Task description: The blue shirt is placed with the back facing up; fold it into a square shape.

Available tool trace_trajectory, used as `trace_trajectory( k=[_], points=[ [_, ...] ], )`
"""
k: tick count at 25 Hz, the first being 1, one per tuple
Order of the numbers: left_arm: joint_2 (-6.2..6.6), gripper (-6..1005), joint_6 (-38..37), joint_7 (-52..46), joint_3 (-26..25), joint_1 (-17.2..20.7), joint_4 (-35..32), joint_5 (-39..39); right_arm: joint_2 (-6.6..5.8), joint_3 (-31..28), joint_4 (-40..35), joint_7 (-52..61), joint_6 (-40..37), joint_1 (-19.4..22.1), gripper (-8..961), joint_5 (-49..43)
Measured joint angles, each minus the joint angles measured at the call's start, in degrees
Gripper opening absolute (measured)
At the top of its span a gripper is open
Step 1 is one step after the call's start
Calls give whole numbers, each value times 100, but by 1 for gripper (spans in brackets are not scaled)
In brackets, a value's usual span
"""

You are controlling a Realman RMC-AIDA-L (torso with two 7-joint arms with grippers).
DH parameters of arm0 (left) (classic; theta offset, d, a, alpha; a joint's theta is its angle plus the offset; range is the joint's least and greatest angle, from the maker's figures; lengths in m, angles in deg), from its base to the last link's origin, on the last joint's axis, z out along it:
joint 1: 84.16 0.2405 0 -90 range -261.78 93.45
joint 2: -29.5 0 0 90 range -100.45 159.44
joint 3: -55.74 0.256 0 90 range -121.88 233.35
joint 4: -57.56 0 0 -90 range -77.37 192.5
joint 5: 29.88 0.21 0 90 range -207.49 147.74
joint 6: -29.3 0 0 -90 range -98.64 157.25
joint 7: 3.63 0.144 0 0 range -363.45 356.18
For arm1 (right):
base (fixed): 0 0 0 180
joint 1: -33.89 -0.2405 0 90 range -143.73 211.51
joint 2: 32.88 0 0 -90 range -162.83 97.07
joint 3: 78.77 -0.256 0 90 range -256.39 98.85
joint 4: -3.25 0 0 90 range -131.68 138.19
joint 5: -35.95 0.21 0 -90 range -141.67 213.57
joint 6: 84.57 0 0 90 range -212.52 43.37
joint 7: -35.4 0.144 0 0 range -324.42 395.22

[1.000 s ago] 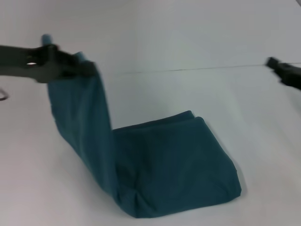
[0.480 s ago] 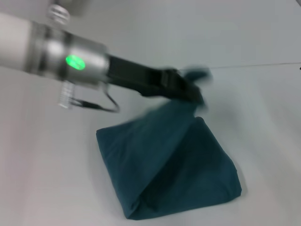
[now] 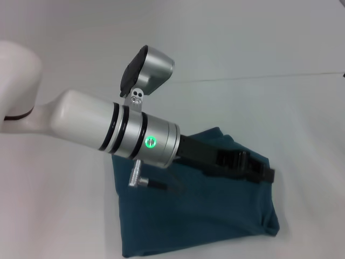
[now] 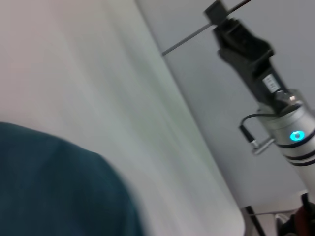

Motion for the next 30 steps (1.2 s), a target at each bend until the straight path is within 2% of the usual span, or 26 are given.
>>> trace_trajectory(
  k=[2, 8, 10, 13, 18, 22, 24, 27, 30],
  points=[
    [4, 132, -61, 4, 23, 17, -9, -66, 3, 8, -22, 2, 5, -33, -1, -73],
    [29, 349, -338, 13, 22, 65, -64, -59, 4, 12, -131, 158, -16, -125, 0, -511],
    [66, 583, -413, 18, -17, 199, -258, -58, 2, 16, -289, 328, -32, -137, 0, -796],
    [108, 647, -517, 216, -286, 662, -901, -46, 21, 25, -700, 742, -193, -142, 0, -1480],
    [185, 752, -1015, 1365, -1419, 1408, -1673, -60, 84, -15, -1782, 1678, -811, -135, 0, -2615],
    [279, 841, -1615, 2646, -2645, 1889, -1717, -53, 151, -26, -2462, 1883, -1347, -101, -1, -3058],
    [334, 891, -1769, 3051, -3155, 2133, -1679, -29, 131, -29, -2649, 2074, -1598, -138, 3, -3370],
    [395, 965, -2056, 3365, -3733, 2488, -1702, 7, 89, -82, -3131, 2670, -2166, -328, 8, -4045],
    [419, 962, -2199, 3263, -4190, 2693, -1818, 289, 120, -153, -3645, 3303, -2587, -598, 13, -4755]
  ],
)
